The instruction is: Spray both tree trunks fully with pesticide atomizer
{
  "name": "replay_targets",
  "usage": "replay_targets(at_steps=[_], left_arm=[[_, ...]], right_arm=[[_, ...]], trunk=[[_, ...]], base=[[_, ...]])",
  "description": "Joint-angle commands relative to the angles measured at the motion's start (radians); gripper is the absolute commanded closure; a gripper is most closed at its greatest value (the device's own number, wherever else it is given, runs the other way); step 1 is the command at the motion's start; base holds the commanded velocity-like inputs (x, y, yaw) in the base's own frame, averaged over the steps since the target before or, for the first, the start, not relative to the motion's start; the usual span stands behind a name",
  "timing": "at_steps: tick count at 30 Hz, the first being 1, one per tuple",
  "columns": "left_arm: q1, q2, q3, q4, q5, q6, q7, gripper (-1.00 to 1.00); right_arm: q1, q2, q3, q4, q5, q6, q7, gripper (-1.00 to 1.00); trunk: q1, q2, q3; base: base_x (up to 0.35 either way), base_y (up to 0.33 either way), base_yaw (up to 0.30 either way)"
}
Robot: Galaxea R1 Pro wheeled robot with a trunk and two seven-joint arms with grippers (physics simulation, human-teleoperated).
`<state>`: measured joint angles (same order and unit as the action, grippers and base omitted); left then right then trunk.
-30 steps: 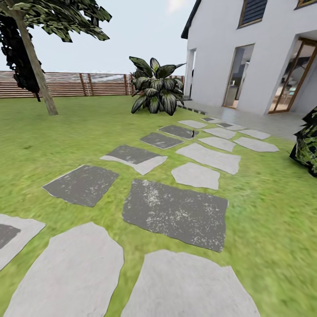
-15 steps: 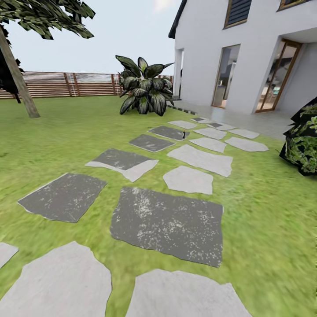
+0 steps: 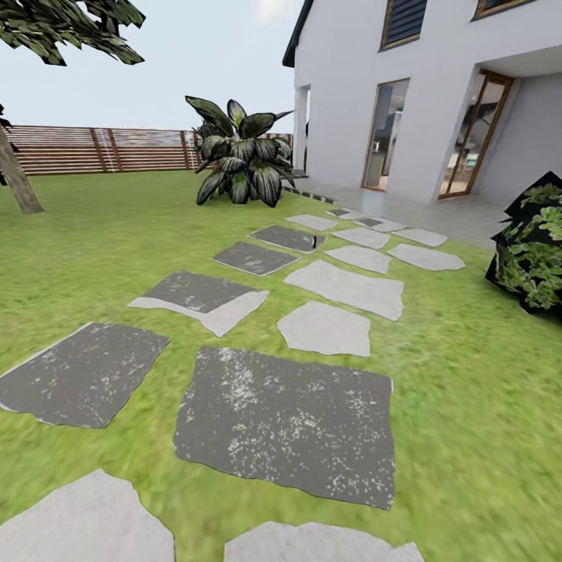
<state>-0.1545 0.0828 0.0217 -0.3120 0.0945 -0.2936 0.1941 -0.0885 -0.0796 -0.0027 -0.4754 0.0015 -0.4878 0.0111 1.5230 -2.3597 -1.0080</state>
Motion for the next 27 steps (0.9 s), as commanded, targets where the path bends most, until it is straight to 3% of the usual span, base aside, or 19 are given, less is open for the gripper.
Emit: replay_targets(at_steps=[1, 27], left_arm=[[0.0, 0.0, -0.002, 0.001, 0.01, -0.004, -0.001, -1.0], [0.0, 0.0, -0.002, 0.001, 0.01, -0.004, -0.001, -1.0]], right_arm=[[0.0, 0.0, 0.0, 0.001, 0.0, -0.003, 0.001, -1.0], [0.0, 0.0, 0.001, 0.001, 0.0, -0.003, 0.001, -1.0]], trunk=[[0.0, 0.0, -0.001], [0.0, 0.0, -0.001]], base=[[0.34, 0.0, -0.002], [0.34, 0.0, 0.0]])
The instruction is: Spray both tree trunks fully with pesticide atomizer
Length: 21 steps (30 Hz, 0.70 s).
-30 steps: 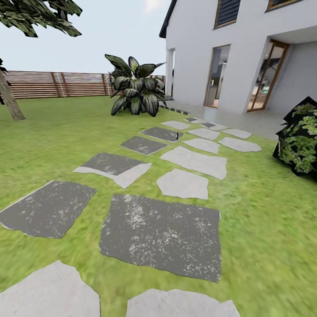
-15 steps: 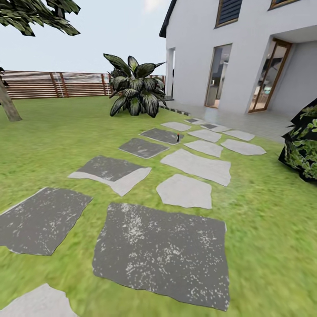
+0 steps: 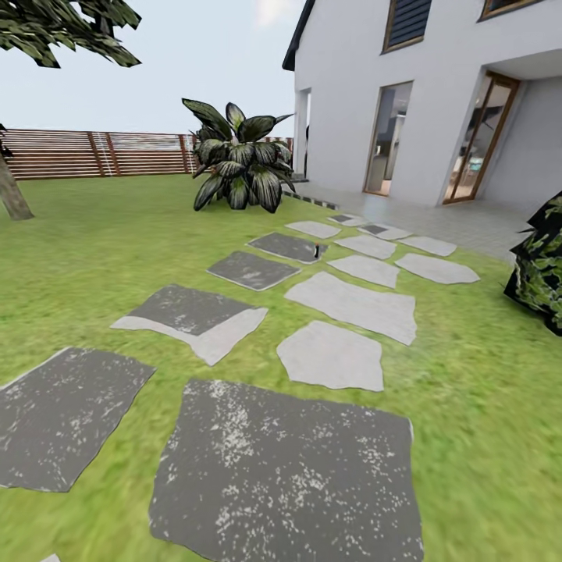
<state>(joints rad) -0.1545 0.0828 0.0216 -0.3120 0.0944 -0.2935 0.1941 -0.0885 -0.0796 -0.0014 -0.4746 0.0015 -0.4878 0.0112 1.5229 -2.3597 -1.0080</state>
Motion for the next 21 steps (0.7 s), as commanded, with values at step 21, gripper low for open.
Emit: replay_targets(at_steps=[21], left_arm=[[0.0, 0.0, -0.002, 0.0, 0.007, -0.004, -0.001, -1.0]], right_arm=[[0.0, 0.0, 0.001, 0.0, 0.0, -0.003, 0.002, -1.0]], trunk=[[0.0, 0.0, -0.001]], base=[[0.34, 0.0, 0.0]])
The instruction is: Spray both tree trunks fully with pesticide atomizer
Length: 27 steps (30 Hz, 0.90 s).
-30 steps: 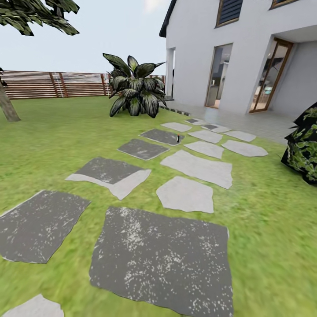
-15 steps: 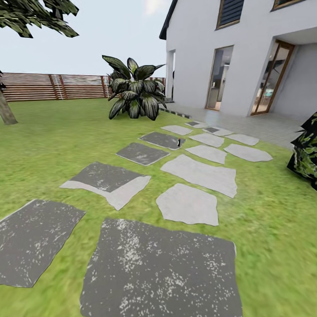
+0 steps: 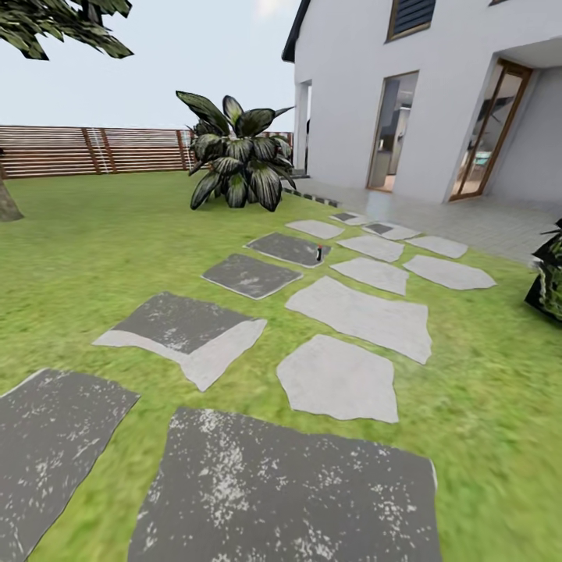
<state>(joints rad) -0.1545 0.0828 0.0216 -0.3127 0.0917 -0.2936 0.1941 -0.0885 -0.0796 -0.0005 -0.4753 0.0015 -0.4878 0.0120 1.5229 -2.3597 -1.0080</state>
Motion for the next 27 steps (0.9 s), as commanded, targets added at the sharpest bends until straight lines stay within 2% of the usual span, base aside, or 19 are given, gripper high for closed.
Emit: replay_targets(at_steps=[1, 27], left_arm=[[0.0, 0.0, -0.002, 0.001, 0.01, -0.004, -0.001, -1.0], [0.001, 0.0, -0.002, 0.001, 0.01, -0.004, -0.001, -1.0]], right_arm=[[0.0, 0.0, 0.0, 0.0, 0.0, -0.003, 0.001, -1.0], [0.0, 0.0, -0.001, 0.0, 0.0, -0.003, 0.001, -1.0]], trunk=[[0.0, 0.0, -0.001], [0.0, 0.0, -0.001]], base=[[0.34, 0.0, 0.0], [0.34, -0.059, 0.0]])
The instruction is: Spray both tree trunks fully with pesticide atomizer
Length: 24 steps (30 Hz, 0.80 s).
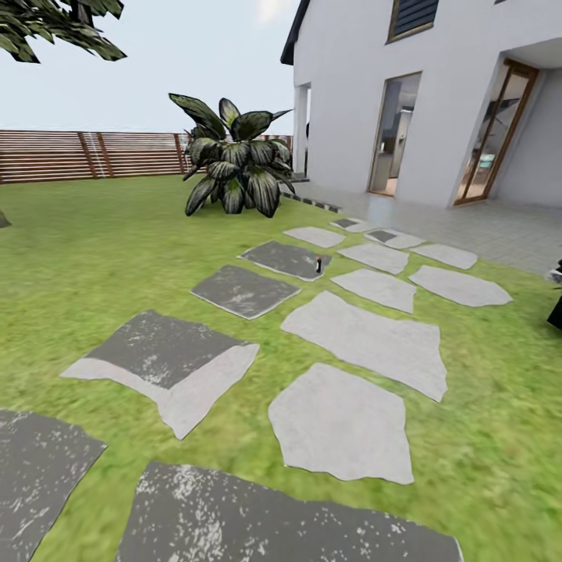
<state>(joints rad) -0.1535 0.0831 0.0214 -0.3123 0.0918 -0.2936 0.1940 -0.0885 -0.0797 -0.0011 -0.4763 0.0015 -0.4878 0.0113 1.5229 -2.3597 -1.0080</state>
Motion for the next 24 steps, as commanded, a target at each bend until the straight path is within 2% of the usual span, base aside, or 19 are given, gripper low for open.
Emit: replay_targets(at_steps=[1, 9, 19, 24], left_arm=[[-0.001, 0.0, -0.001, 0.001, 0.01, -0.004, -0.001, -1.0], [-0.001, 0.0, -0.001, 0.0, 0.01, -0.004, -0.001, -1.0], [-0.001, 0.0, -0.001, 0.0, 0.009, -0.004, -0.001, -1.0], [-0.001, 0.0, -0.001, 0.0, 0.009, -0.004, -0.001, -1.0]], right_arm=[[0.0, 0.0, 0.0, 0.001, 0.0, -0.003, 0.001, -1.0], [0.0, 0.0, 0.0, -0.002, -0.001, -0.005, 0.002, -1.0], [0.0, 0.0, -0.002, -0.002, -0.001, -0.005, 0.002, -1.0], [0.0, 0.0, -0.002, -0.002, -0.001, -0.005, 0.002, -1.0]], trunk=[[0.0, 0.0, -0.001], [0.0, 0.0, -0.001], [0.0, 0.0, -0.001], [0.0, 0.0, -0.001]], base=[[0.34, -0.085, 0.0], [0.34, -0.087, -0.032], [0.34, -0.088, -0.255], [0.34, -0.088, -0.083]])
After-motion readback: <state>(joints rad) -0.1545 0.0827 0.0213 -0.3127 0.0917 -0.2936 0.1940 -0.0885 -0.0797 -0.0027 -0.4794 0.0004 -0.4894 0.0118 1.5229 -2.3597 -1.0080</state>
